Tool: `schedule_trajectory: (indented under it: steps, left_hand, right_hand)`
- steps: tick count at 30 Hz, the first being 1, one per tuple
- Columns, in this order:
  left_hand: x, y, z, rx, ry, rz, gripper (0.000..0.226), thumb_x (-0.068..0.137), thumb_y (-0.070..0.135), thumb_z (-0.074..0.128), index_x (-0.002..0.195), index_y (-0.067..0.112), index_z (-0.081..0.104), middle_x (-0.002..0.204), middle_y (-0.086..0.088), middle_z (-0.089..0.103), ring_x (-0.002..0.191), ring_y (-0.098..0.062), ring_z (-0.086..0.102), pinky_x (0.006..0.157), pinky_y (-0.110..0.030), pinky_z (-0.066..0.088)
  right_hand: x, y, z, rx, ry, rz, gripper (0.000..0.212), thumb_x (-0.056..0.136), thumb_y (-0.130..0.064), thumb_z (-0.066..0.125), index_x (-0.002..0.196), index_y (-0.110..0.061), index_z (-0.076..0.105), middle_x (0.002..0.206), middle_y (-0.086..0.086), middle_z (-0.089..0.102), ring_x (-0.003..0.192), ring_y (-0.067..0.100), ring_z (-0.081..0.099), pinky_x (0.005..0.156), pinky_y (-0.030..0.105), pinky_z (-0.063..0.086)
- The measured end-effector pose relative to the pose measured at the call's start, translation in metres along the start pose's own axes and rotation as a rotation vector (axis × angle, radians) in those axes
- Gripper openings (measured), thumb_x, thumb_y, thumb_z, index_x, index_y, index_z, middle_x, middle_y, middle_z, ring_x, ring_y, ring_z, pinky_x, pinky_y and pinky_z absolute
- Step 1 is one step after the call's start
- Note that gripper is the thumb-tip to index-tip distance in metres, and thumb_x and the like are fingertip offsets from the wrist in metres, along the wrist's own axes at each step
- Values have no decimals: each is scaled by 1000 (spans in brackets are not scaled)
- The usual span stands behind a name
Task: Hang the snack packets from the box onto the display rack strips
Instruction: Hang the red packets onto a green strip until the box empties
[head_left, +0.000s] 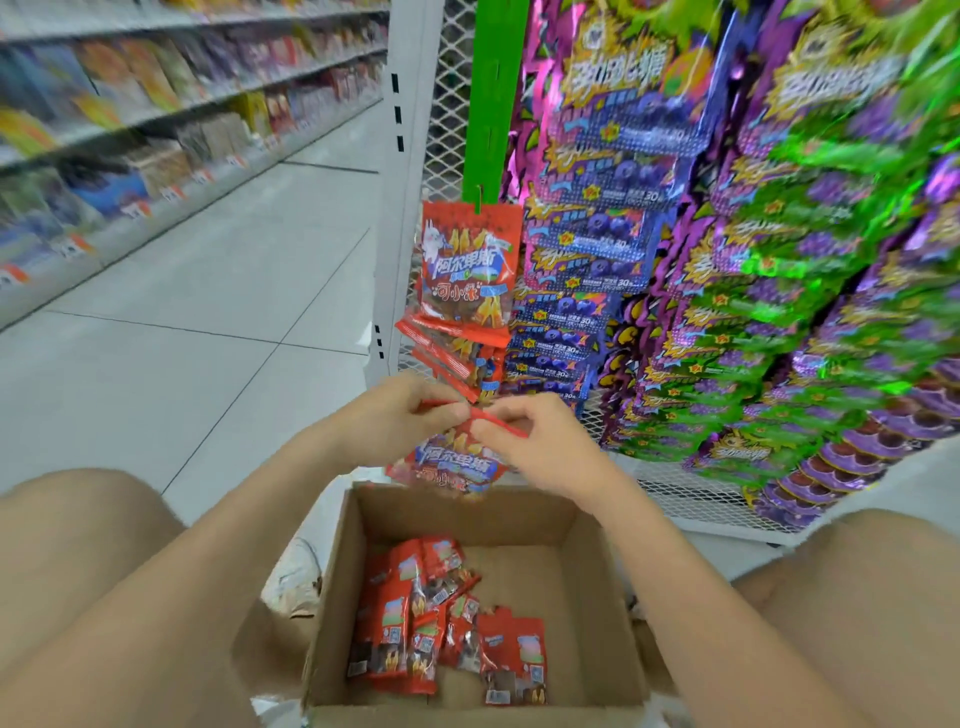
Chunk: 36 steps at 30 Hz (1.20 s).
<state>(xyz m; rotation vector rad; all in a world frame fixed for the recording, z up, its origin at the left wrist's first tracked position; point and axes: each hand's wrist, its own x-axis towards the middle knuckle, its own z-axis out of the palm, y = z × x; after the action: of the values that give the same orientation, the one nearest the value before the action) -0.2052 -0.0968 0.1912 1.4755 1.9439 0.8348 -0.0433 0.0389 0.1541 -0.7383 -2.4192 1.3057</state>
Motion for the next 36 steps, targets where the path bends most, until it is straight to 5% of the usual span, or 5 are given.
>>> schedule_trajectory:
  steps: [7,13,17,23,36]
  left_hand:
    - [12,41,-26,-423,515,146,6,99,22,73,100,17,76,96,-6,79,88,-17,78,70,-37,65]
    - [53,70,-66,-328,699,251,46,101,39,51,143,22,60,138,8,66,128,-4,61,106,-27,49]
    - [81,86,-84,-377,669,165,48,98,27,50,145,24,54,137,11,61,123,2,57,101,-23,46]
    - [98,99,-95,-766,647,98,14,104,17,58,96,15,70,84,3,76,68,-5,74,45,-26,56]
    - [91,91,-112,-910,372,-24,32,89,46,72,104,18,77,108,-13,78,90,-31,75,92,-62,57]
  right_hand:
    - [12,-67,-58,-94,197,-236,10,92,-28,77,83,-23,76,67,-2,72,56,11,61,57,31,48]
    - [42,-102,-67,150,612,-352,5,91,-28,78,88,-24,77,70,-5,72,61,20,65,60,40,55]
    - [73,-119,-75,73,739,-378,5,90,-29,78,91,-25,78,67,-16,69,61,3,62,66,36,54]
    - [105,-134,-70,155,852,-360,21,90,-36,75,110,-32,69,83,-11,75,72,14,71,76,51,60]
    - [95,-151,-70,133,854,-388,23,85,-27,76,101,-28,59,82,-8,72,74,14,71,78,47,56]
